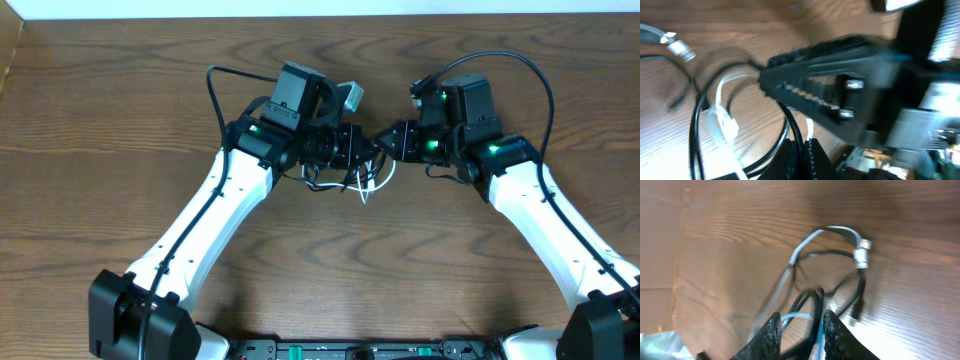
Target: Untangle cables
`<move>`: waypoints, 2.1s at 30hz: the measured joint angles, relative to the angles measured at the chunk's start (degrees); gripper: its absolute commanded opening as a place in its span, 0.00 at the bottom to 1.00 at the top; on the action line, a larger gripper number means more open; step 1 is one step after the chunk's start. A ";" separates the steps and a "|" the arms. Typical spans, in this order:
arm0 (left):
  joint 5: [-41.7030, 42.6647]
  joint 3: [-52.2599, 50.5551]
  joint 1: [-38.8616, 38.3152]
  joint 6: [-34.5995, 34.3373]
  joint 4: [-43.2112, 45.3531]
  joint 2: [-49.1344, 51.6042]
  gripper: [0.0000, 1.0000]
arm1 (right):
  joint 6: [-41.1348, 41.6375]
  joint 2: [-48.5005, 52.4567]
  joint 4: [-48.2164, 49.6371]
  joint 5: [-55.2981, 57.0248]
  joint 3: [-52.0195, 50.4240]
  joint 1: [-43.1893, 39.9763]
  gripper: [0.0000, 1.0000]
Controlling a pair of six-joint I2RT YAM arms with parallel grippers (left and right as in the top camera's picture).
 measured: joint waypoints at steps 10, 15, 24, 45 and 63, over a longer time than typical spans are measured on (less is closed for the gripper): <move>14.29 -0.02 6.84 -8.59 13.35 0.00 0.08 | -0.39 2.67 -4.87 4.83 0.00 0.02 0.27; 21.11 -0.02 10.75 -11.21 16.46 0.00 0.08 | -3.65 4.22 -5.79 4.68 0.00 -0.13 0.28; 24.24 -0.02 11.21 -12.72 16.94 0.00 0.07 | -13.51 4.24 -3.10 -2.71 0.00 -2.67 0.37; 25.66 -0.35 11.61 -49.35 85.57 -0.44 0.07 | -24.37 1.14 -3.08 -12.24 0.76 -4.83 0.24; 23.43 -0.42 24.74 -56.02 73.99 -0.46 0.08 | -14.27 1.11 -20.61 0.37 0.87 -8.72 0.01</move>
